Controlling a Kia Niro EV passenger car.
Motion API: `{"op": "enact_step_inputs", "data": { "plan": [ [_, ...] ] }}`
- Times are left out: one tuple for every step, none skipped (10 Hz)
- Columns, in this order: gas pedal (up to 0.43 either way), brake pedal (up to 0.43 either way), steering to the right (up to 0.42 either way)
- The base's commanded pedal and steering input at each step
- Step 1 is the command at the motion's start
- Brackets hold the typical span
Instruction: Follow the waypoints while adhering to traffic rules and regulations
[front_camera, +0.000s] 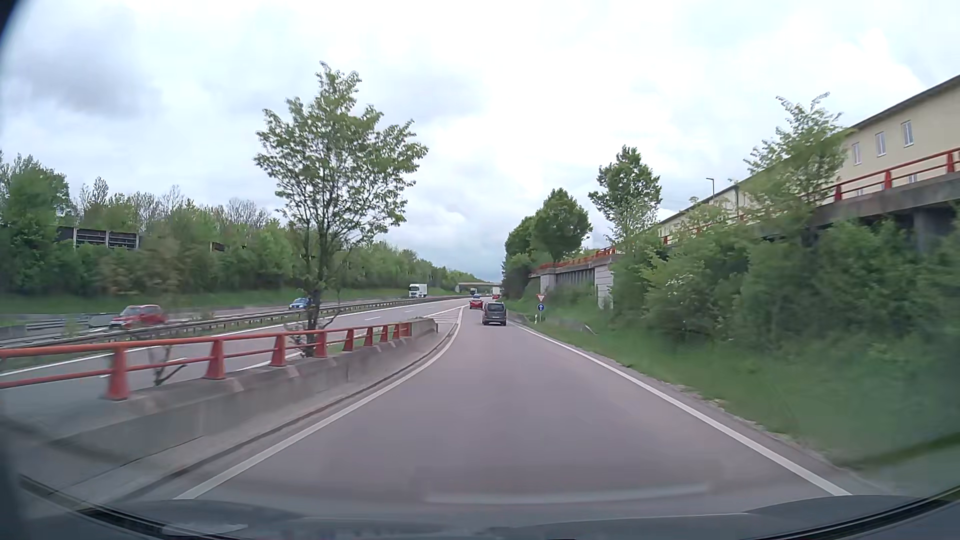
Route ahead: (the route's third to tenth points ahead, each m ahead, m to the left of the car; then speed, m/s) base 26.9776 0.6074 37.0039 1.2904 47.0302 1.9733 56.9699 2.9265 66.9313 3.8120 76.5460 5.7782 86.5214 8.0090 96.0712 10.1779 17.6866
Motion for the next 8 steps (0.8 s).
{"op": "enact_step_inputs", "data": {
  "plan": [
    [0.28, 0.012, -0.002],
    [0.28, 0.012, -0.002],
    [0.287, 0.012, -0.003],
    [0.287, 0.012, -0.002],
    [0.287, 0.012, -0.003],
    [0.287, 0.012, -0.003],
    [0.287, 0.012, -0.003],
    [0.299, 0.006, -0.004]
  ]
}}
